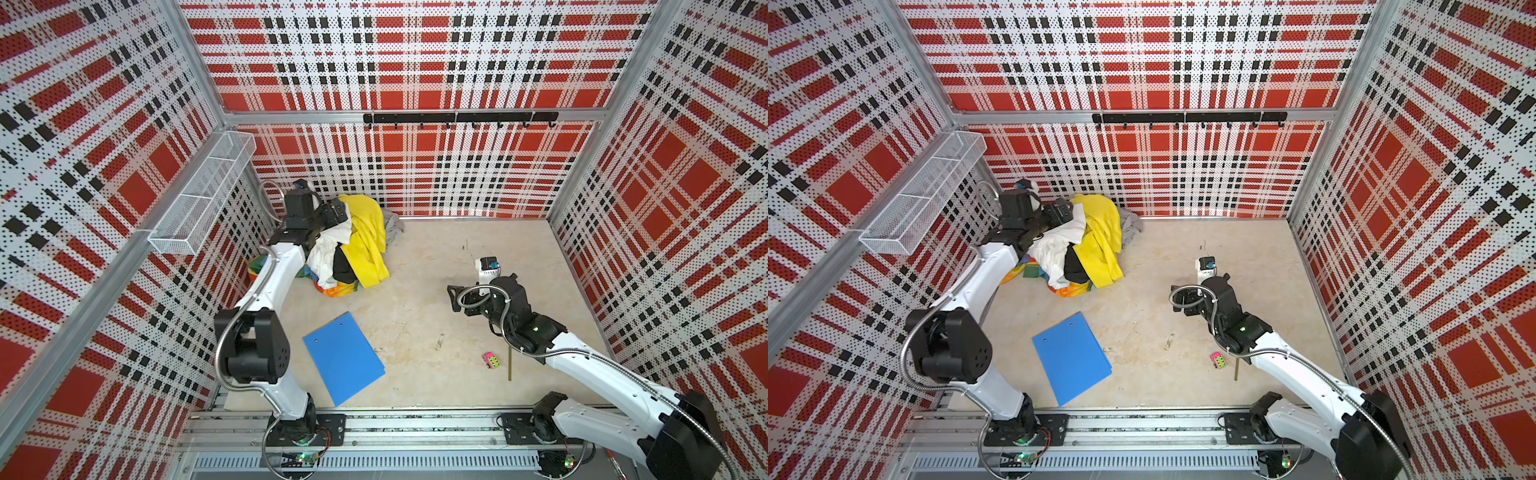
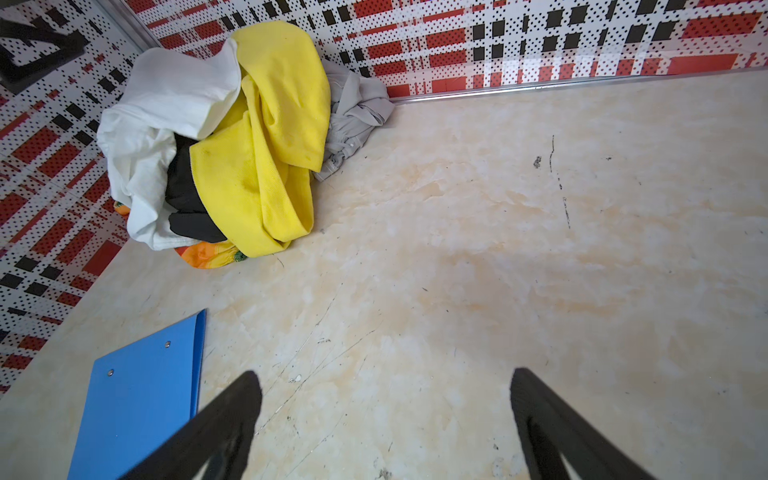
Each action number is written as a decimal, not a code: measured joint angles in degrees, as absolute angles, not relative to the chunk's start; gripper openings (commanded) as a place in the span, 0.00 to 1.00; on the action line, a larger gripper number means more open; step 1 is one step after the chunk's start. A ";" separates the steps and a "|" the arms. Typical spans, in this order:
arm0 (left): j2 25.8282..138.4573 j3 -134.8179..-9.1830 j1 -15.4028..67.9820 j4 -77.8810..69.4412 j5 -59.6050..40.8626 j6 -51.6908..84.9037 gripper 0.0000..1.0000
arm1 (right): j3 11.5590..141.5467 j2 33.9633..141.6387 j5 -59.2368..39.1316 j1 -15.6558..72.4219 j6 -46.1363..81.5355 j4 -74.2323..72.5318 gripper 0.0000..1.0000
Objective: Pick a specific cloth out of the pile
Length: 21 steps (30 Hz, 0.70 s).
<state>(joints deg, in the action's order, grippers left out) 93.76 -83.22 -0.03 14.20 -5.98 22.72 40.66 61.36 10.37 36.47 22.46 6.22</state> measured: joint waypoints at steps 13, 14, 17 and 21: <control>99.66 -70.17 -8.21 14.28 -7.05 26.30 0.70 | 40.66 62.61 9.34 37.01 22.55 5.39 1.00; 101.06 -70.17 -8.21 13.91 -7.31 26.57 0.47 | 40.66 62.54 9.39 37.06 22.55 5.34 1.00; 102.87 -70.19 -7.97 13.56 -7.05 27.49 0.19 | 40.64 62.24 9.74 37.08 22.55 5.61 1.00; 102.48 -72.64 -5.58 13.93 -5.54 28.25 0.02 | 40.36 60.95 10.41 37.12 22.55 5.98 1.00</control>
